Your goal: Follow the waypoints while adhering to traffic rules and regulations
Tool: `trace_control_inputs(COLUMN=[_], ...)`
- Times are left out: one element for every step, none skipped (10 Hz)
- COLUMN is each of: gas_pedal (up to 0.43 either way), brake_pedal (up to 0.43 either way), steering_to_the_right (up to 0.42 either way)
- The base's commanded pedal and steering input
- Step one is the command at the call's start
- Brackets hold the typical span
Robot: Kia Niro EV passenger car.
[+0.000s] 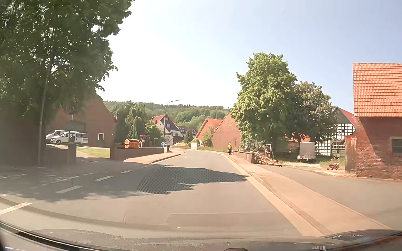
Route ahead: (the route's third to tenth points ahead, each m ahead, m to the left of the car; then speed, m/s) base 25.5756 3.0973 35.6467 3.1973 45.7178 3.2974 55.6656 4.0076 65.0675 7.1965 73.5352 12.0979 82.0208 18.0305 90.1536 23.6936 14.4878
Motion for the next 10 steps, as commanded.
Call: trace_control_inputs(gas_pedal=[0.157,0.157,0.15,0.138,0.138,0.13,0.118,0.118,0.11,0.11], brake_pedal=[0.0,0.0,0.0,0.0,0.0,0.0,0.0,0.0,0.0,0.0], steering_to_the_right=[-0.001,-0.001,0.0,0.0,-0.001,0.0,0.0,-0.001,-0.001,-0.001])
